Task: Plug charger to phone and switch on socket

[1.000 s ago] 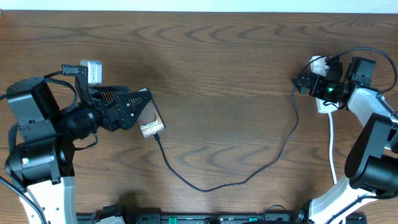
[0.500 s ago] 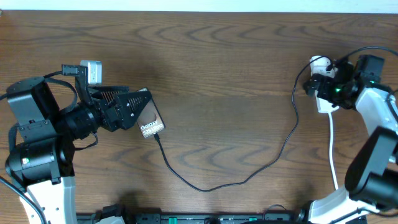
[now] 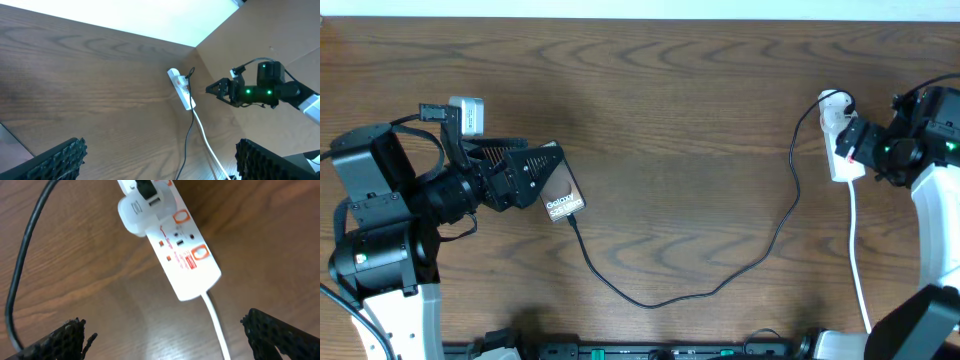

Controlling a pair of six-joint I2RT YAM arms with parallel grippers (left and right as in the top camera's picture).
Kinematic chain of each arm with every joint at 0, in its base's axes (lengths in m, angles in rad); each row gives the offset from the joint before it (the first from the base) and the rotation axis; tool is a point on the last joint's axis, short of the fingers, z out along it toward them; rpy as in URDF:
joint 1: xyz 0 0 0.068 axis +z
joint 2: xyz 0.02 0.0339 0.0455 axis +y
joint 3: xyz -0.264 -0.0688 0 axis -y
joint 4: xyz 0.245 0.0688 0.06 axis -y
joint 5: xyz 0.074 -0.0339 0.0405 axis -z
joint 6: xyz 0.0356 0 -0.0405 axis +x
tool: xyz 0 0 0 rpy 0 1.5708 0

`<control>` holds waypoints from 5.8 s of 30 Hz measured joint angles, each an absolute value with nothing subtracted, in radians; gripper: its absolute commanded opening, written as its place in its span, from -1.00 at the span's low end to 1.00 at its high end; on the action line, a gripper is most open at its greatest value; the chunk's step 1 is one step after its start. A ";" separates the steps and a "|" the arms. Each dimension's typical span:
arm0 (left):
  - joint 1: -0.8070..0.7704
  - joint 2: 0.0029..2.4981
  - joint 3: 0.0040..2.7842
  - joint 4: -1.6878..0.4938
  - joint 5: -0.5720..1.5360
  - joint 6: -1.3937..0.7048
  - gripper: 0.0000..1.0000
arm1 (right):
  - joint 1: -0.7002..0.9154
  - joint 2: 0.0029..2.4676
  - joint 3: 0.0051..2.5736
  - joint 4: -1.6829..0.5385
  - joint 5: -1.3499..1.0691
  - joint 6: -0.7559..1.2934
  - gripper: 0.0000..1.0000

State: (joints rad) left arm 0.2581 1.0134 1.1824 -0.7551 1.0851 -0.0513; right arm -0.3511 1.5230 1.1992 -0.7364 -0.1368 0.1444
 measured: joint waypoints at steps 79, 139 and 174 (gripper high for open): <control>-0.003 0.011 0.077 0.129 0.330 0.143 0.96 | -0.351 1.504 1.200 -0.807 -0.122 0.179 0.98; 0.019 0.010 0.019 -0.007 0.274 0.153 0.96 | -0.270 1.360 1.081 -0.573 -0.089 0.206 0.99; 0.019 0.010 0.022 -0.015 0.263 0.150 0.96 | -0.044 0.100 0.007 -0.067 0.043 0.166 0.99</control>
